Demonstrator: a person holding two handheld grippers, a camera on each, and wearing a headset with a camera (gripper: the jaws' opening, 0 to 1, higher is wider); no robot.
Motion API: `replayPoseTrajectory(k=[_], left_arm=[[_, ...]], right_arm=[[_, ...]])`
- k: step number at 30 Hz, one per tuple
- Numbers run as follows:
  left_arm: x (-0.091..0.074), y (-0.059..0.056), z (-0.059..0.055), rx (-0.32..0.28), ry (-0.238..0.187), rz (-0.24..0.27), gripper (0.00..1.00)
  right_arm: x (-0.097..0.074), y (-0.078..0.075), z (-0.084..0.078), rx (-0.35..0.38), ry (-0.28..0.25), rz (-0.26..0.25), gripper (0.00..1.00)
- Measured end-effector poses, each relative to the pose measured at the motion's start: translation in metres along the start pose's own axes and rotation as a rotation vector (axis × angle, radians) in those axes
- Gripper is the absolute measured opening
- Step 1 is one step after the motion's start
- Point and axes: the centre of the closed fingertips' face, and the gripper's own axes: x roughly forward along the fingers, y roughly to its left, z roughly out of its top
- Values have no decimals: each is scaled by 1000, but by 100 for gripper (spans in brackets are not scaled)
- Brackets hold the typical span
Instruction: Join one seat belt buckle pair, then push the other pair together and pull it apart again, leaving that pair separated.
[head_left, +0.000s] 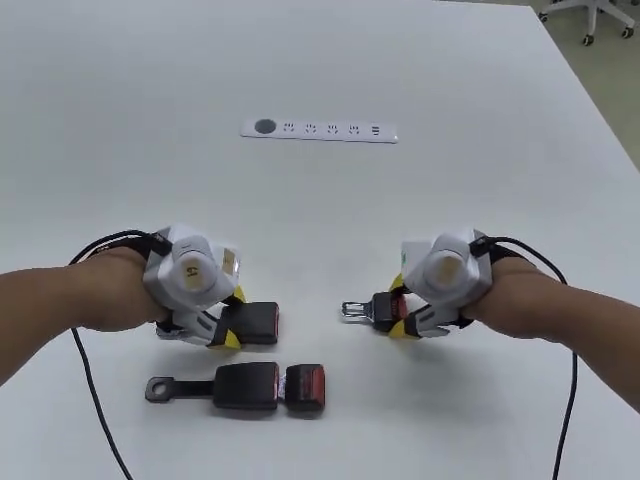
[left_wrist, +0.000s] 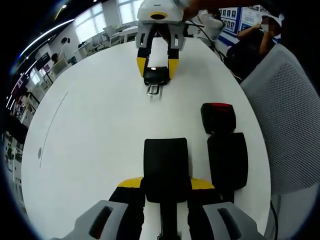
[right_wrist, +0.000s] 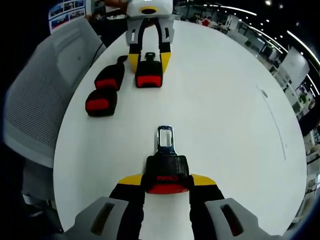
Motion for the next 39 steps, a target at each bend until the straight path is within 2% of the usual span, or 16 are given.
replayPoseTrajectory(k=[4,8,10,16,20,26,39], left_arm=[[0,-1,1,-6,-2,2,33],[-1,-1,1,-10,-2,3,33],[-1,-1,1,-11,0,4,33],[0,0,0,-19,4,7,33],[0,-1,1,-21,3,8,33],[0,-1,0,-21,3,5,33],[1,-1,0,-20,13,10,33]], right_arm=[[1,3,1,-6,7,1,31],[-3,12,12,-9,0,6,31],[1,11,14,-15,-2,5,31],[6,19,32,-18,-31,27,31],[16,24,43,-48,-33,37,31],[26,24,58,-57,-47,40,31],[34,28,83,-56,-55,48,30]])
